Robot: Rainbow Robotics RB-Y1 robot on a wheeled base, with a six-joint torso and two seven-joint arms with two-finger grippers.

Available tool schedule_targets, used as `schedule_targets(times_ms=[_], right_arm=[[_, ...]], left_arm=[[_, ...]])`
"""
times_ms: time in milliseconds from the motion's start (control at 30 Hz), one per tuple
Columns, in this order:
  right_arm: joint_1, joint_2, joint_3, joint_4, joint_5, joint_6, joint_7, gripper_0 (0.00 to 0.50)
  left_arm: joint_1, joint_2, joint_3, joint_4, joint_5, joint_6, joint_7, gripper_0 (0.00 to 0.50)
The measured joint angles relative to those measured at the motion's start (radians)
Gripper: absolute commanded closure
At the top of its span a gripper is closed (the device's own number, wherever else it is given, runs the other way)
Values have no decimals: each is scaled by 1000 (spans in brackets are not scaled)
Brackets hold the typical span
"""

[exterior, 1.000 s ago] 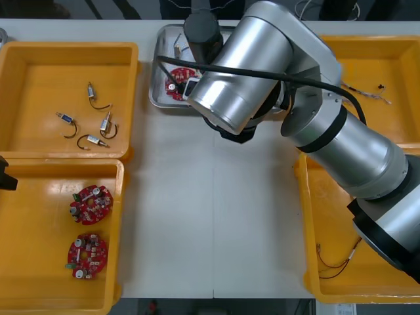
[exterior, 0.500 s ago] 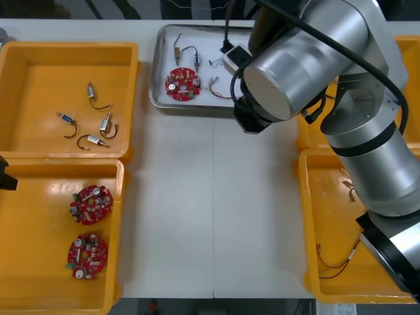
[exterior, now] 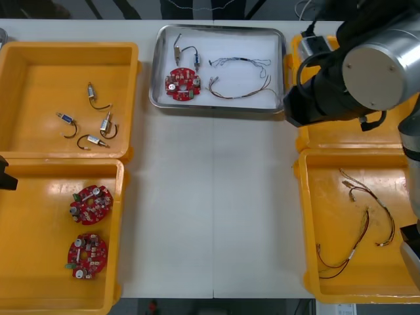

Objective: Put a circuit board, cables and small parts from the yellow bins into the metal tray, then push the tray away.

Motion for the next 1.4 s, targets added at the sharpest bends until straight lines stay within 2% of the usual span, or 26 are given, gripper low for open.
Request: schedule_targets(times_ms=[167, 667, 967, 1400], right_arm=[[87, -45, -83, -59, -28, 0, 0, 0], [326, -151, -388, -130, -213, 0, 0, 0], [432, -201, -441, -142, -238, 0, 0, 0], [530, -204, -469, -170, -271, 0, 0, 0]], left_arm=[[0, 0, 0, 0, 0, 0, 0, 0], [0, 0, 0, 0, 0, 0, 0, 0], [0, 0, 0, -1, 0, 0, 0, 0], [0, 0, 0, -1, 0, -1, 0, 0]])
